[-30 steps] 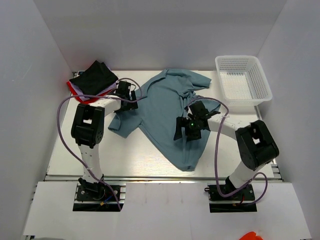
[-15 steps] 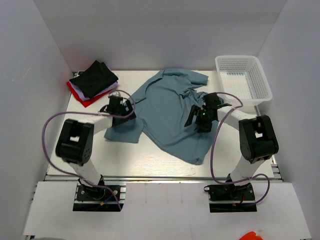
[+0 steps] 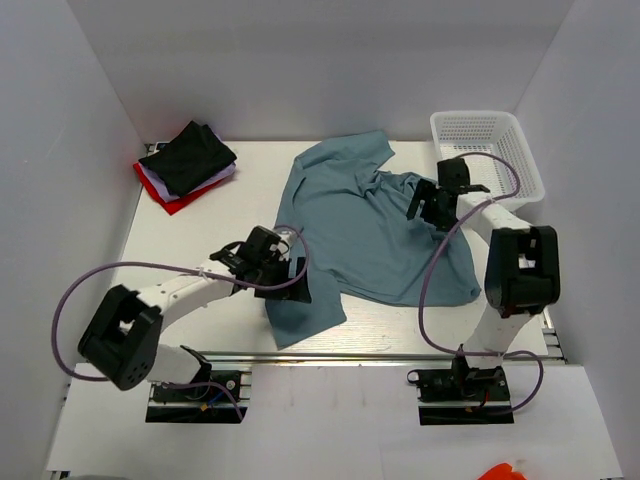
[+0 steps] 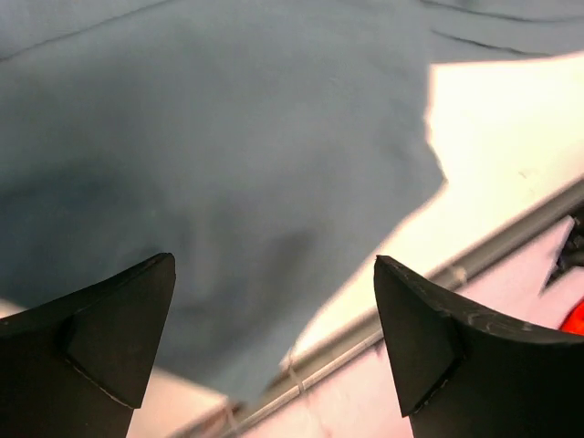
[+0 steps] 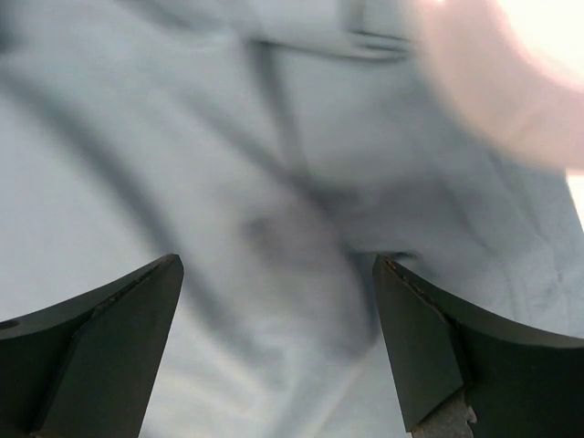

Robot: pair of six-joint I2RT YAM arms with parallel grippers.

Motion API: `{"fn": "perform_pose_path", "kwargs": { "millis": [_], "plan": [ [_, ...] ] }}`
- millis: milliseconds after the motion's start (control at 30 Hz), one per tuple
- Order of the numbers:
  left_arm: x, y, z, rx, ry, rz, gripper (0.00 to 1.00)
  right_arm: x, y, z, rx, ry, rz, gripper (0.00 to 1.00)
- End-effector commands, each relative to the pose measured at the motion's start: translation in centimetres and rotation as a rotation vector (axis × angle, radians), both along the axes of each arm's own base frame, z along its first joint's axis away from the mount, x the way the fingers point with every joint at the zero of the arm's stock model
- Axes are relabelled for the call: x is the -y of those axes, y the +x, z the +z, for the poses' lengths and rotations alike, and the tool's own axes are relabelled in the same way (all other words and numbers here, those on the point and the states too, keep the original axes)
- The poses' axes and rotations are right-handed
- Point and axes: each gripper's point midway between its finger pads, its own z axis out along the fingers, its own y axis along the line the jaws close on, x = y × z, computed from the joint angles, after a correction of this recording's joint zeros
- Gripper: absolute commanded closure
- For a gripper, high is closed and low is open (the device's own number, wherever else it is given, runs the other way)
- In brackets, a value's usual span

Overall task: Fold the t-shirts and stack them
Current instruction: Flatten out the tshirt

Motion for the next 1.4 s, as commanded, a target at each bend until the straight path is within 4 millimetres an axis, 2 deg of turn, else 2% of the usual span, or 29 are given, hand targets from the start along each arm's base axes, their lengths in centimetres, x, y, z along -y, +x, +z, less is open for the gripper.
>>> {"fn": "perform_pose_path", "kwargs": {
  "millis": [0, 33, 67, 133, 167, 200, 233, 267, 300, 333, 367, 400, 433, 500, 600, 667, 700, 733, 800, 900, 933, 967, 1033, 1067, 1100, 1133, 1167, 1267, 1367],
  "plan": [
    [-0.2, 1.4, 5.2, 0.148, 0.008, -0.015, 0.00, -3.0, 1.1, 6.7, 0.225, 0.069, 0.176, 0.10],
    [-0.8, 3.1, 5.9, 0.212, 0.053, 0.038, 0.00, -3.4, 0.7, 7.0, 0.240, 0.085, 0.195, 0.10],
    [-1.0, 4.1, 6.8, 0.254, 0.059, 0.074, 0.00, -3.6, -0.8, 6.6, 0.238, 0.095, 0.213, 0.10],
    [-1.5, 6.8, 7.9, 0.336, 0.105, 0.161, 0.00, -4.6, -1.5, 8.1, 0.296, 0.131, 0.229, 0.10],
    [-1.6, 7.8, 8.0, 0.357, 0.121, 0.182, 0.00, -4.9, -3.6, 6.6, 0.262, 0.143, 0.244, 0.10],
    [-1.6, 8.8, 6.8, 0.352, 0.168, 0.187, 0.00, -5.7, -4.4, 7.1, 0.275, 0.188, 0.274, 0.10],
    [-1.7, 10.5, 7.5, 0.392, 0.206, 0.216, 0.00, -6.2, -5.6, 6.8, 0.269, 0.225, 0.261, 0.10],
    [-2.0, 11.8, 7.1, 0.395, 0.240, 0.242, 0.00, -6.3, -7.0, 5.3, 0.231, 0.240, 0.256, 0.10],
    [-1.9, 13.2, 8.2, 0.404, 0.276, 0.264, 0.00, -6.6, -8.4, 5.6, 0.244, 0.270, 0.278, 0.10],
    [-2.6, 14.4, 5.8, 0.374, 0.384, 0.286, 0.00, -6.5, -8.9, 5.4, 0.244, 0.268, 0.278, 0.10],
    [-3.0, 15.5, 5.4, 0.369, 0.427, 0.307, 0.00, -5.9, -9.6, 4.4, 0.229, 0.239, 0.254, 0.10],
    [-2.4, 17.2, 6.3, 0.396, 0.434, 0.329, 0.04, -4.9, -10.1, 3.5, 0.216, 0.202, 0.225, 0.10],
    [-2.1, 17.7, 4.3, 0.364, 0.478, 0.298, 0.06, -4.5, -10.5, 4.3, 0.244, 0.187, 0.219, 0.10],
    [-1.4, 19.6, 4.5, 0.384, 0.470, 0.302, 0.07, -3.4, -11.5, 3.2, 0.228, 0.151, 0.178, 0.10],
    [-0.4, 21.3, 3.5, 0.398, 0.476, 0.284, 0.08, -2.0, -12.3, 1.8, 0.191, 0.100, 0.118, 0.10],
    [-0.1, 22.1, 3.2, 0.398, 0.491, 0.289, 0.11, -1.1, -12.5, 0.8, 0.155, 0.061, 0.078, 0.10],
    [-0.4, 22.2, 2.8, 0.391, 0.519, 0.293, 0.11, -1.0, -12.4, 0.7, 0.149, 0.056, 0.072, 0.10],
    [-0.7, 22.1, 1.5, 0.367, 0.553, 0.286, 0.12, -0.9, -12.4, 0.6, 0.147, 0.049, 0.072, 0.10],
    [-1.0, 22.2, 1.0, 0.354, 0.586, 0.285, 0.12, -0.8, -12.3, 0.0, 0.131, 0.044, 0.064, 0.10],
    [-1.4, 22.5, -0.2, 0.335, 0.602, 0.286, 0.21, -0.8, -12.2, -0.9, 0.101, 0.044, 0.065, 0.10],
    [-1.2, 22.8, 0.2, 0.344, 0.595, 0.291, 0.24, -0.7, -12.2, -1.3, 0.086, 0.041, 0.062, 0.10],
    [-1.1, 22.9, 0.1, 0.340, 0.599, 0.288, 0.36, -0.6, -12.3, -1.7, 0.070, 0.035, 0.058, 0.10],
    [-1.8, 23.0, 0.1, 0.347, 0.642, 0.304, 0.49, -0.4, -12.4, -2.3, 0.048, 0.026, 0.045, 0.10],
    [-3.0, 23.2, 0.2, 0.345, 0.671, 0.337, 0.69, -0.2, -12.5, -2.5, 0.041, 0.023, 0.038, 0.10],
    [-3.4, 23.2, 0.2, 0.347, 0.691, 0.343, 0.77, 0.0, -12.6, -2.8, 0.026, 0.018, 0.031, 0.10],
    [-3.9, 23.6, 1.5, 0.367, 0.681, 0.389, 0.87, 0.1, -12.6, -2.9, 0.018, 0.019, 0.024, 0.10],
    [-5.2, 23.3, 1.2, 0.355, 0.700, 0.416, 1.00, 0.2, -12.6, -3.0, 0.009, 0.018, 0.022, 0.10],
    [-7.8, 23.3, 2.3, 0.357, 0.687, 0.482, 1.00, 0.4, -12.9, -3.3, -0.011, 0.012, 0.017, 0.10],
    [-10.6, 22.8, 1.8, 0.331, 0.704, 0.526, 1.00, 0.8, -13.1, -3.4, -0.019, 0.007, 0.002, 0.10]
  ]
}}
